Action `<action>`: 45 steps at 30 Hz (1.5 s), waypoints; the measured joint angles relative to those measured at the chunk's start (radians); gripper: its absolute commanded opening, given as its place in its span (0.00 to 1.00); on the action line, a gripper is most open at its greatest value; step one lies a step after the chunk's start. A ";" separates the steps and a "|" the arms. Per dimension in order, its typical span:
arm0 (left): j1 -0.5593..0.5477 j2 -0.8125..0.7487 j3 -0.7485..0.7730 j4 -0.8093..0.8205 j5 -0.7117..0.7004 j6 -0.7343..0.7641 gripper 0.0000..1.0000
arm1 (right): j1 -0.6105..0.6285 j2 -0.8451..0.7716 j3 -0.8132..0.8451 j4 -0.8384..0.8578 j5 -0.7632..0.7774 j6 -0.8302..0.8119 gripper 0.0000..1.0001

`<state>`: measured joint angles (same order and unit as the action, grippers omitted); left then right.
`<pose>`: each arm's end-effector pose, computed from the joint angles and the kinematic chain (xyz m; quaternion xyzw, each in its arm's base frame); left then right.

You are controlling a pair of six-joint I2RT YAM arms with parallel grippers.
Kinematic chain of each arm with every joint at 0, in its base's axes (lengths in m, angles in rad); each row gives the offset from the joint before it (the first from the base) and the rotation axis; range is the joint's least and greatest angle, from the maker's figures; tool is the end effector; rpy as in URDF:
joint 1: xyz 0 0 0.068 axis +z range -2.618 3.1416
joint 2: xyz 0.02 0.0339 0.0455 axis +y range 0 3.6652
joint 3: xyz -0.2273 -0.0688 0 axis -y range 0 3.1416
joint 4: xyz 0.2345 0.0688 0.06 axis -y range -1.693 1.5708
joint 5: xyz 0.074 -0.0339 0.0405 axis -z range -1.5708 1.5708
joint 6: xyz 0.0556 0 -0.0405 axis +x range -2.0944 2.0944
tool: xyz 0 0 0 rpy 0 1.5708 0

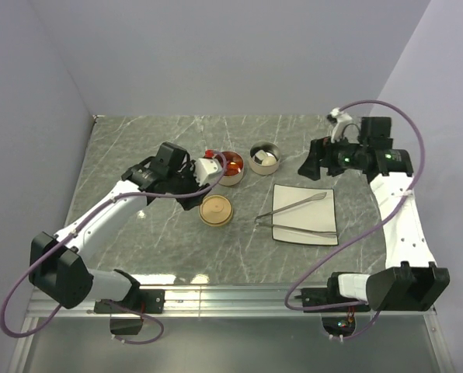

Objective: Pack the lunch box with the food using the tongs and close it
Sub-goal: Pick up the lid of the lunch box with the left arm

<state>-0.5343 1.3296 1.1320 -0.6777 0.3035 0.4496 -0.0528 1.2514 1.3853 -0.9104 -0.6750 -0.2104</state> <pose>0.2401 -0.1614 0.2495 0.4844 0.7948 -0.1563 0.3305 0.2583 0.0211 0.3378 -0.1962 0.8574 0.2548 0.4019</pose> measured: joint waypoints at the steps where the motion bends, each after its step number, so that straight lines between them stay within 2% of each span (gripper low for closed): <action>1: 0.010 0.002 -0.005 0.003 -0.015 -0.011 0.57 | 0.026 0.009 -0.007 0.003 0.017 0.002 0.96; 5: 0.039 0.056 -0.009 0.036 -0.063 -0.083 0.53 | 0.101 0.048 -0.015 0.017 0.082 0.016 0.92; 16: 0.048 0.269 -0.006 0.097 -0.118 -0.273 0.51 | 0.162 0.077 -0.067 0.092 0.183 0.056 0.89; 24: 0.048 0.356 0.011 0.136 -0.120 -0.335 0.51 | 0.173 0.078 -0.079 0.134 0.208 0.064 0.88; 31: 0.048 0.413 0.019 0.162 -0.120 -0.365 0.45 | 0.175 0.079 -0.084 0.141 0.215 0.064 0.87; 37: 0.048 0.459 0.050 0.167 -0.117 -0.379 0.34 | 0.179 0.080 -0.084 0.142 0.215 0.064 0.87; 45: 0.048 0.471 0.087 0.143 -0.117 -0.391 0.05 | 0.182 0.080 -0.084 0.142 0.214 0.060 0.86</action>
<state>-0.4866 1.8004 1.2190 -0.5346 0.1864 0.0589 0.1287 1.3319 1.3010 -0.7689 -0.4610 -0.1505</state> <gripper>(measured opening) 0.099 0.863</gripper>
